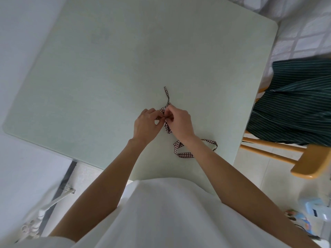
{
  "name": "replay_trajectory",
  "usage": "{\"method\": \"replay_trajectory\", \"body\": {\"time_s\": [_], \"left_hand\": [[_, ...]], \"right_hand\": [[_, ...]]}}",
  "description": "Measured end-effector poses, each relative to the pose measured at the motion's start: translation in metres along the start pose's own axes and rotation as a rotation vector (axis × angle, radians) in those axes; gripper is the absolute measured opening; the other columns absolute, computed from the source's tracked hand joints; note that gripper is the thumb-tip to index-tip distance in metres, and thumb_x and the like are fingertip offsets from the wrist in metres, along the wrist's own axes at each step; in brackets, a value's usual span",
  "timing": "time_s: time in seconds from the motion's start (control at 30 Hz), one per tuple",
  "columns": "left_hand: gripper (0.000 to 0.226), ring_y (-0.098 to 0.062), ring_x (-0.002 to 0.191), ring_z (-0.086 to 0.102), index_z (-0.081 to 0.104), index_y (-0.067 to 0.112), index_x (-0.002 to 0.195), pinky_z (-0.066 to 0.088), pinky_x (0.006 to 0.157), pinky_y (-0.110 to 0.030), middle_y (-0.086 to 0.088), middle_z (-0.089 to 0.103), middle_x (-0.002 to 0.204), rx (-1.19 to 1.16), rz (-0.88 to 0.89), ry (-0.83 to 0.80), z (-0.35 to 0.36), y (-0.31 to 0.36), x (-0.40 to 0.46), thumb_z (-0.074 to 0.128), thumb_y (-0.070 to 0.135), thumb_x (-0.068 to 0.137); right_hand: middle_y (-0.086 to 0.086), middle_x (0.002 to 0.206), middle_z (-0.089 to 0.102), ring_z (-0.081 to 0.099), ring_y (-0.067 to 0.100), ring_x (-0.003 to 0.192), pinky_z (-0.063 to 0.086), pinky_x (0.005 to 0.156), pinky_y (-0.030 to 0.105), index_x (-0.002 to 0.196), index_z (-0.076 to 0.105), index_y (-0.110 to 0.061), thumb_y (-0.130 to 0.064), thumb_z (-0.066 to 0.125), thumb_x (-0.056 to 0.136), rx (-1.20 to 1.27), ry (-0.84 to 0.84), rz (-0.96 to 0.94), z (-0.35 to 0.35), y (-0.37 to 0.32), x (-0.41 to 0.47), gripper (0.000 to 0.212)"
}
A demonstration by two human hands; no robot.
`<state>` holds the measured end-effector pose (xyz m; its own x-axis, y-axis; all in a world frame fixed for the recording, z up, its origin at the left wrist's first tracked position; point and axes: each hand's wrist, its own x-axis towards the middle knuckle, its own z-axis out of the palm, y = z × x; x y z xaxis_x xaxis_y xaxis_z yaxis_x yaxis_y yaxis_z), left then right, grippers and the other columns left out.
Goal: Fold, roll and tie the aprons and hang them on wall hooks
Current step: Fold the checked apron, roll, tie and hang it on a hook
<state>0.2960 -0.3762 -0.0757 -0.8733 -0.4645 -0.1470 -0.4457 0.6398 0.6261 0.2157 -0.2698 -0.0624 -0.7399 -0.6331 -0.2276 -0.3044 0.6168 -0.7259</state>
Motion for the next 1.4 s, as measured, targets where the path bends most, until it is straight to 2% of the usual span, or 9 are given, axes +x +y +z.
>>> {"method": "replay_trajectory", "body": {"time_s": [0.13, 0.23, 0.4, 0.63, 0.87, 1.03, 1.13, 1.23, 1.4], "left_hand": [[0.007, -0.01, 0.083, 0.055, 0.067, 0.018, 0.085, 0.04, 0.072, -0.02, 0.0, 0.065, 0.09, -0.595, -0.388, -0.25, -0.009, 0.003, 0.005, 0.061, 0.017, 0.086], [0.014, -0.006, 0.076, 0.05, 0.064, 0.019, 0.079, 0.036, 0.067, -0.018, 0.003, 0.061, 0.082, -0.752, -0.456, -0.338, -0.015, 0.006, 0.005, 0.057, 0.011, 0.088], [0.008, -0.007, 0.083, 0.059, 0.07, 0.021, 0.089, 0.047, 0.078, -0.025, 0.004, 0.069, 0.088, -0.721, -0.413, -0.365, -0.015, -0.005, 0.001, 0.064, 0.017, 0.087], [0.012, -0.013, 0.078, 0.07, 0.069, 0.025, 0.086, 0.051, 0.086, -0.04, 0.006, 0.07, 0.079, -0.619, -0.391, -0.239, -0.012, -0.017, -0.007, 0.065, 0.014, 0.086], [0.015, 0.003, 0.065, 0.058, 0.064, 0.022, 0.082, 0.039, 0.06, -0.005, 0.012, 0.063, 0.072, -0.356, -0.285, -0.15, -0.012, -0.032, -0.007, 0.073, 0.011, 0.078], [0.014, -0.012, 0.086, 0.062, 0.066, 0.021, 0.095, 0.05, 0.077, -0.023, 0.005, 0.068, 0.089, -0.304, -0.277, -0.055, -0.006, -0.028, -0.015, 0.067, 0.014, 0.083], [0.028, -0.023, 0.121, 0.043, 0.06, 0.016, 0.115, 0.039, 0.102, -0.035, -0.002, 0.057, 0.124, -0.152, -0.035, 0.105, -0.006, -0.027, -0.021, 0.058, 0.01, 0.087], [0.025, -0.026, 0.115, 0.045, 0.064, 0.008, 0.103, 0.036, 0.1, -0.029, -0.006, 0.059, 0.118, -0.144, 0.349, 0.229, -0.006, -0.002, -0.025, 0.052, -0.001, 0.083], [0.02, -0.021, 0.087, 0.056, 0.066, 0.01, 0.088, 0.048, 0.081, -0.035, -0.002, 0.065, 0.091, -0.225, 0.731, -0.308, 0.023, 0.036, -0.051, 0.054, -0.002, 0.079]], "right_hand": [[-0.001, 0.09, 0.057, 0.061, 0.011, 0.074, 0.053, 0.072, 0.022, 0.081, 0.061, -0.007, -0.001, 0.072, 0.075, 0.081, 0.077, -0.019, 0.003, 0.006, -0.008, 0.014], [0.001, 0.093, 0.056, 0.062, 0.009, 0.075, 0.052, 0.074, 0.014, 0.084, 0.067, -0.004, -0.006, 0.077, 0.073, 0.147, 0.098, -0.004, 0.005, 0.012, -0.014, 0.014], [-0.001, 0.086, 0.059, 0.054, 0.005, 0.07, 0.042, 0.068, 0.007, 0.075, 0.068, -0.007, -0.01, 0.076, 0.074, 0.069, 0.124, 0.046, 0.003, 0.019, -0.017, 0.009], [0.003, 0.081, 0.05, 0.046, 0.017, 0.07, 0.036, 0.059, 0.025, 0.065, 0.044, -0.011, -0.01, 0.062, 0.071, -0.199, -0.038, -0.082, -0.003, 0.019, -0.024, 0.019], [0.004, 0.085, 0.062, 0.053, 0.021, 0.083, 0.045, 0.07, 0.029, 0.076, 0.062, -0.007, -0.005, 0.064, 0.08, -0.342, -0.043, -0.191, -0.018, 0.04, -0.025, 0.005], [0.002, 0.095, 0.063, 0.053, 0.022, 0.089, 0.047, 0.077, 0.036, 0.086, 0.065, -0.01, -0.012, 0.065, 0.083, -0.412, -0.015, -0.146, -0.023, 0.043, -0.028, 0.003], [0.003, 0.115, 0.056, 0.05, 0.021, 0.101, 0.042, 0.086, 0.035, 0.11, 0.057, -0.011, -0.011, 0.065, 0.083, -0.336, -0.067, -0.049, -0.042, 0.061, -0.049, 0.028], [0.005, 0.115, 0.055, 0.05, 0.023, 0.1, 0.044, 0.084, 0.035, 0.108, 0.056, -0.012, 0.006, 0.061, 0.076, -0.354, -0.05, 0.027, -0.052, 0.087, -0.091, 0.038], [0.011, 0.115, 0.058, 0.053, 0.032, 0.106, 0.046, 0.087, 0.043, 0.1, 0.064, -0.011, 0.011, 0.063, 0.066, -0.475, 0.035, 0.086, -0.027, 0.103, -0.137, 0.04]]}}
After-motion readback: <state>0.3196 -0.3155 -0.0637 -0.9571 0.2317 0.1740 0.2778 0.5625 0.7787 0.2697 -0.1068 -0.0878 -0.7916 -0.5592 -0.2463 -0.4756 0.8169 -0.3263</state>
